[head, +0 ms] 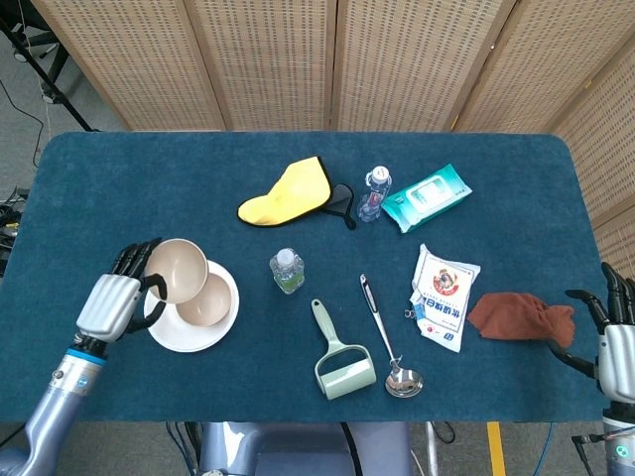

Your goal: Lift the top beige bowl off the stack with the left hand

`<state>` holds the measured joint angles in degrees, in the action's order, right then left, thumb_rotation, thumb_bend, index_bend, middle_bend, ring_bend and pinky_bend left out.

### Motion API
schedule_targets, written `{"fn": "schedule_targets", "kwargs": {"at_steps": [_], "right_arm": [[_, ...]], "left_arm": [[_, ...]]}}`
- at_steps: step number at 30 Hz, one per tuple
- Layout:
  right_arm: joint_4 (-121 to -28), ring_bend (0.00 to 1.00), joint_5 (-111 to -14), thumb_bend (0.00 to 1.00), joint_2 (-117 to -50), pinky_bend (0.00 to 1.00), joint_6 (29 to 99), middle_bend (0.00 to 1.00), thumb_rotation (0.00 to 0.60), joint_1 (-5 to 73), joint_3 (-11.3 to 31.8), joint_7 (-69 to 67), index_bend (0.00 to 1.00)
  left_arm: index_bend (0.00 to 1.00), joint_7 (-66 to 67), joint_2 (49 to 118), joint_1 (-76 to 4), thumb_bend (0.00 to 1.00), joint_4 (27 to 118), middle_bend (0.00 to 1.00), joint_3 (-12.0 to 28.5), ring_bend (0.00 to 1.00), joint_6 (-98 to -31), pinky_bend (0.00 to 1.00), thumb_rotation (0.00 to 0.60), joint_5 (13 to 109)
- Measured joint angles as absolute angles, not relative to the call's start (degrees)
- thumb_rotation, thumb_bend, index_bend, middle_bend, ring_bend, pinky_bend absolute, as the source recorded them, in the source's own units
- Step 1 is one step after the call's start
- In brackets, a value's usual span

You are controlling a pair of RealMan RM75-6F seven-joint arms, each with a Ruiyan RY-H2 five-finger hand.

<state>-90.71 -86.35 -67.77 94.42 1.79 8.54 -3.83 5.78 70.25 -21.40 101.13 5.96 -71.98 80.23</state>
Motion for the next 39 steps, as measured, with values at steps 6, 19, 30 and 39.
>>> {"fn": "schedule_targets", "kwargs": {"at_steps": [6,19,30,39], "right_arm": [[-90.68,0.0,-86.39,0.0,-67.84,0.0,94.32,0.0,0.6,1.81,8.48,-3.49,0.29],[-90.49,0.0,-85.86,0.0,-67.85,0.0,93.95,0.0,0.6,1.91,8.69,-3.8,0.29],[-90.51,0.0,-85.41,0.0,-67.8,0.0,93.73,0.0,0.6,1.88,8.81,-3.55,0.29],[-90.87,0.0,-85.37,0.0,-67.71,0.0,93.81,0.0,0.6,1.8,8.85,-3.58,0.29]], "left_arm": [[0.67,1.06,68.91,-21.9,0.57,96.09,0.0,8.61,0.0,-69.3,0.0,0.6,73.98],[0.68,-9.18,79.02,-25.45,0.55,70.29,0.0,11.12,0.0,-58.08,0.0,0.6,65.4],[0.52,-13.05,84.76,-27.67,0.33,62.75,0.0,12.18,0.0,-54.65,0.0,0.6,64.93],[0.37,-14.66,84.88,-27.48,0.17,62.51,0.0,12.06,0.0,-53.69,0.0,0.6,65.53]]}}
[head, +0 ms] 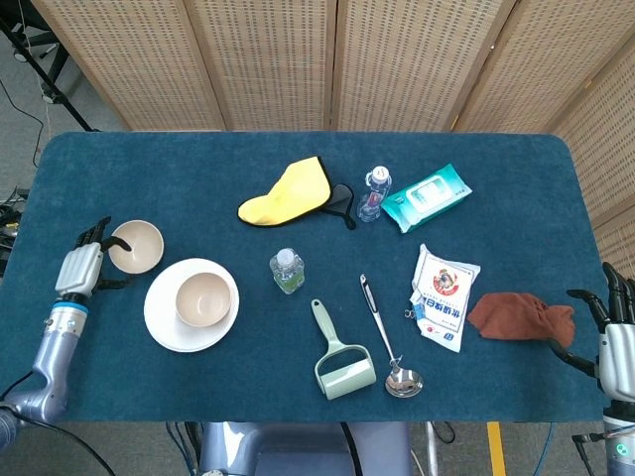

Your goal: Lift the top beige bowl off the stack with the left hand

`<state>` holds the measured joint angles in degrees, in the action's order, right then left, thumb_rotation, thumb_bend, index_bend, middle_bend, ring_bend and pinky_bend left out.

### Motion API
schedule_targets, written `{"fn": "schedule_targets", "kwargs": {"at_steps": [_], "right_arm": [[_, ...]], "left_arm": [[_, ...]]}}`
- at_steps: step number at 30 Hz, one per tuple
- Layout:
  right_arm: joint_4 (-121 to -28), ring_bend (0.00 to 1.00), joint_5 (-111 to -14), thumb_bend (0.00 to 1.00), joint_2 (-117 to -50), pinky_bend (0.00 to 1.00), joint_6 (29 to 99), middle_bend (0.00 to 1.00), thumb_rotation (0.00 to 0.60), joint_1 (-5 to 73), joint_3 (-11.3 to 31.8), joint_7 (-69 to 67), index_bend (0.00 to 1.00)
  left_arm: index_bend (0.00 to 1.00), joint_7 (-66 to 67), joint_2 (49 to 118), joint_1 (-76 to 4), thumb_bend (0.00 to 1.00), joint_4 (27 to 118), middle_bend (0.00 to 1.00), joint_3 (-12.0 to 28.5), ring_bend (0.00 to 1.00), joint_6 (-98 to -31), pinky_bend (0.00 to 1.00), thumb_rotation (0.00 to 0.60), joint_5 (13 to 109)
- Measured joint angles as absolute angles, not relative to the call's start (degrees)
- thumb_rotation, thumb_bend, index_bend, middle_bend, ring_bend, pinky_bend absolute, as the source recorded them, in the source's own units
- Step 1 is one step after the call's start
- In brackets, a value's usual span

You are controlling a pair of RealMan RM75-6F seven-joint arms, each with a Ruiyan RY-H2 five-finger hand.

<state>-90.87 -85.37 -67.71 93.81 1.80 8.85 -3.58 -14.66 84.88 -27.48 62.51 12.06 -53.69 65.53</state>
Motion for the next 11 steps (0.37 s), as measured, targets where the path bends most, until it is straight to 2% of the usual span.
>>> {"fn": "schedule_targets", "kwargs": {"at_steps": [3,5,8,11], "right_arm": [[-90.99,0.0,-85.48,0.0,-67.69,0.0,94.02,0.0,0.6,1.75,8.89,-3.85,0.29],[-91.06,0.0,-85.49,0.0,-67.65,0.0,94.05,0.0,0.6,1.72,8.91,-4.06,0.29],[-91.09,0.0,-85.62,0.0,-67.59,0.0,94.07,0.0,0.6,1.71,8.88,-4.11,0.29],[-91.11,0.0,-85.81,0.0,-67.54,0.0,94.15,0.0,0.6,1.67,8.78,-3.84,0.29]], "left_arm": [[0.28,-15.92,84.13,-27.01,0.1,63.7,0.0,12.15,0.0,-54.59,0.0,0.6,66.3],[0.18,-16.73,83.06,-26.19,0.04,65.28,0.0,12.1,0.0,-56.82,0.0,0.6,67.65],[0.07,-17.0,80.42,-24.16,0.0,69.17,0.0,11.64,0.0,-61.94,0.0,0.6,70.03],[0.01,-15.58,77.35,-21.31,0.0,74.11,0.0,10.97,0.0,-68.0,0.0,0.6,71.87]]}}
